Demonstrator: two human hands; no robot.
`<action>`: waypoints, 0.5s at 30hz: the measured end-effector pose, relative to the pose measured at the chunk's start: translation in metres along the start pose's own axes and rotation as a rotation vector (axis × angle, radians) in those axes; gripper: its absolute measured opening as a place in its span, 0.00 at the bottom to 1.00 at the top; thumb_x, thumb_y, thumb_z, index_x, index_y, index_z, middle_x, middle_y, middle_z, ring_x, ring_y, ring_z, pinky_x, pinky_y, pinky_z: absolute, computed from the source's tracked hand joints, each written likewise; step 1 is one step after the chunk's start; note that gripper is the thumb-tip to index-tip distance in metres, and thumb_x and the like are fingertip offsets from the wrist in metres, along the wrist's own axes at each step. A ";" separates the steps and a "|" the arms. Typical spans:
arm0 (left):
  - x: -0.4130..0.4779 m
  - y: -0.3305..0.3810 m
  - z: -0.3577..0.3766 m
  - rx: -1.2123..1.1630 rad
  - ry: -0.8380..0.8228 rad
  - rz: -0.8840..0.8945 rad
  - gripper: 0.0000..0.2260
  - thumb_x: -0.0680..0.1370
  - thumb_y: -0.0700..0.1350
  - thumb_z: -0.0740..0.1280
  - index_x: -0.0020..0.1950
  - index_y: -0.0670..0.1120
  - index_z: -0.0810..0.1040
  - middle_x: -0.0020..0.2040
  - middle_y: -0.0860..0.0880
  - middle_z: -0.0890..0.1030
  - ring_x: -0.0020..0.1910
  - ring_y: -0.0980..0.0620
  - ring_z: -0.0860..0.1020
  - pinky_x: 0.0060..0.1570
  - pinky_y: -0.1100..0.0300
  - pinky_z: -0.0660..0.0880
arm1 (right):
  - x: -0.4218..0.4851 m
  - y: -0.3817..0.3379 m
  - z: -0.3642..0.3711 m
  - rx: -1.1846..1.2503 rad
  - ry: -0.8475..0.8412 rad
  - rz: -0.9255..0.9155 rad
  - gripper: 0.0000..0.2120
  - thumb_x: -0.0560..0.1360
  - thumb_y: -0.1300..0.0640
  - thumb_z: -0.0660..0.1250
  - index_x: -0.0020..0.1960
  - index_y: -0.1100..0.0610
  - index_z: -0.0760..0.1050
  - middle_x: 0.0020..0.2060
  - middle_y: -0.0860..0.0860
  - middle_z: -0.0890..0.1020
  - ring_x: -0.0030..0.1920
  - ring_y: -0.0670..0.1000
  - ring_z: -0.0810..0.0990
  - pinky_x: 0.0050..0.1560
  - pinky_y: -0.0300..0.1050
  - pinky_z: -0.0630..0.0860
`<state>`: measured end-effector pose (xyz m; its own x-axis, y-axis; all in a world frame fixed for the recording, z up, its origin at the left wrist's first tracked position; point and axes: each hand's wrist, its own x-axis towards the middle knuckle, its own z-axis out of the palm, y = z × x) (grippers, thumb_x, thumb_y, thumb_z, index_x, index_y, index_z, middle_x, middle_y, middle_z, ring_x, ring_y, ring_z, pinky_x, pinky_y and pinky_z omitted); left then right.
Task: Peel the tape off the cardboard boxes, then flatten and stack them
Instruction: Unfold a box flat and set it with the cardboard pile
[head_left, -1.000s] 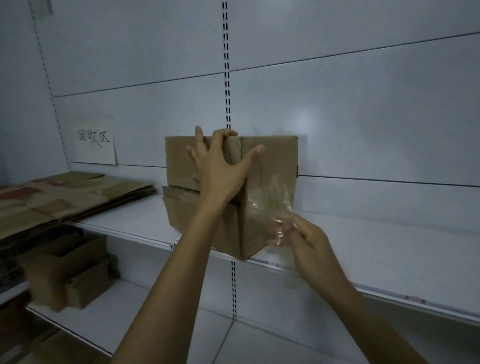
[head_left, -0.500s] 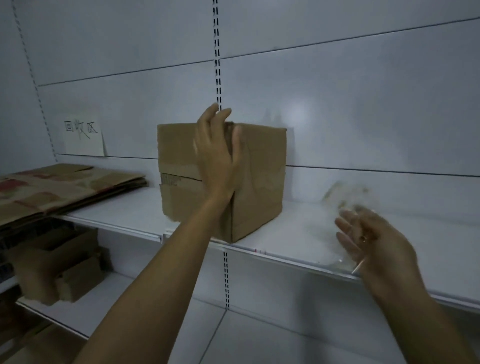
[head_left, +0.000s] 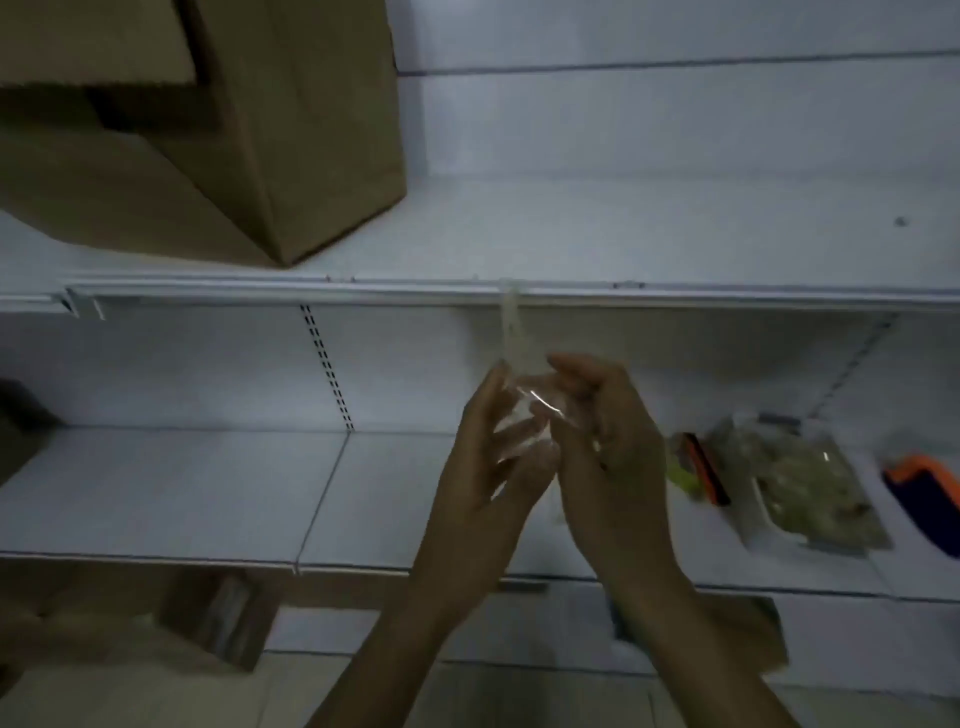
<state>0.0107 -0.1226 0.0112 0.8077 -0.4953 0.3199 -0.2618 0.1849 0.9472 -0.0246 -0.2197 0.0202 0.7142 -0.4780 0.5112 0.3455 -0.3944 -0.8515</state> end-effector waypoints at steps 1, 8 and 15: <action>-0.004 -0.009 0.001 -0.002 -0.010 -0.055 0.23 0.74 0.55 0.68 0.67 0.57 0.66 0.59 0.65 0.77 0.59 0.64 0.76 0.52 0.71 0.73 | -0.015 0.012 0.003 -0.081 -0.034 0.029 0.14 0.75 0.58 0.61 0.55 0.42 0.71 0.49 0.39 0.80 0.50 0.38 0.79 0.51 0.29 0.73; -0.024 -0.064 -0.010 -0.250 0.384 -0.561 0.09 0.78 0.40 0.64 0.53 0.47 0.82 0.48 0.49 0.85 0.49 0.50 0.82 0.43 0.60 0.78 | -0.082 0.065 0.015 -0.484 -0.510 0.057 0.35 0.66 0.47 0.71 0.71 0.50 0.64 0.67 0.51 0.74 0.66 0.50 0.72 0.67 0.52 0.69; -0.017 -0.103 -0.065 -0.682 0.370 -0.731 0.21 0.77 0.39 0.61 0.70 0.46 0.66 0.60 0.44 0.80 0.53 0.46 0.82 0.47 0.55 0.81 | -0.116 0.082 -0.003 -0.278 -0.329 0.710 0.21 0.71 0.43 0.70 0.60 0.37 0.66 0.60 0.40 0.75 0.58 0.38 0.74 0.59 0.36 0.72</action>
<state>0.0584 -0.0784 -0.0927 0.7895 -0.4109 -0.4559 0.6097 0.4398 0.6594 -0.0811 -0.1994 -0.1089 0.8621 -0.4496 -0.2336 -0.3867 -0.2860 -0.8767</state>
